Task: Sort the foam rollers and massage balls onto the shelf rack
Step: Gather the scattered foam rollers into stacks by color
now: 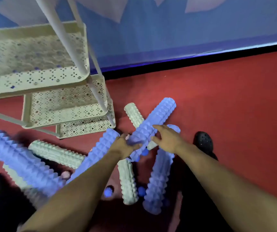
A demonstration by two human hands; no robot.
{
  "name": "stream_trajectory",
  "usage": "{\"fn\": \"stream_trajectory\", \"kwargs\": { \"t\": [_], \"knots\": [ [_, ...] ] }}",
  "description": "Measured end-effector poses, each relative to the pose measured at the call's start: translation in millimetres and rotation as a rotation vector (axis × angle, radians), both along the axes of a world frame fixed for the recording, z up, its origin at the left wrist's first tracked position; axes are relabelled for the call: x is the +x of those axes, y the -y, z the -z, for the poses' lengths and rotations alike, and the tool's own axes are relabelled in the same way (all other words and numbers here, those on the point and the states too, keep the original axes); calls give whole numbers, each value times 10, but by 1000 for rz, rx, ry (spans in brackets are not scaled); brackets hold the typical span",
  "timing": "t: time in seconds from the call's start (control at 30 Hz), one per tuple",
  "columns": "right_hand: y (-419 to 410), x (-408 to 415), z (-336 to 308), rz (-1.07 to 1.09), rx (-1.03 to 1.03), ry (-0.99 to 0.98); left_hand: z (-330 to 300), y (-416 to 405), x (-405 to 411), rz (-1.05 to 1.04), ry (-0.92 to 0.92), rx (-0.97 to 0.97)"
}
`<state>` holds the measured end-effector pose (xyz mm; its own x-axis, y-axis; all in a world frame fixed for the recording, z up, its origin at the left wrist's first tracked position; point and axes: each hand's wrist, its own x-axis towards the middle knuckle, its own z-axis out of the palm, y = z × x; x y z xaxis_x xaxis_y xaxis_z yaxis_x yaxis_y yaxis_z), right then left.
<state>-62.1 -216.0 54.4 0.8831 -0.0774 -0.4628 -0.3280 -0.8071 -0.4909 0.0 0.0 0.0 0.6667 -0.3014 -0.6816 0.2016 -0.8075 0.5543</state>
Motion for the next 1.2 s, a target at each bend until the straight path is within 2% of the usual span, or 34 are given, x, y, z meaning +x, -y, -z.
{"fn": "stream_trajectory", "kwargs": {
  "t": [0.07, 0.27, 0.4, 0.53, 0.77, 1.0, 1.2],
  "knots": [
    [77, 80, 85, -25, 31, 23, 36, 73, -11, -106, -97, -20],
    [327, 251, 404, -99, 86, -15, 369, 113, -33, -145, -161, 51],
    [483, 369, 568, -144, 154, -10, 431, 170, 20, -206, -110, 0],
    [697, 579, 680, -271, 175, 13, 360, 208, 226, -157, -58, -60],
    [1063, 1009, 680, -523, -173, -16, 160, 340, 645, 11, 5, -167],
    [1424, 1199, 783, -522, -196, -80, 79, 507, 957, 159, 76, -232],
    [1712, 1306, 905, -418, -274, -2, 280, 782, 1004, 45, 132, -218]
  ]
}}
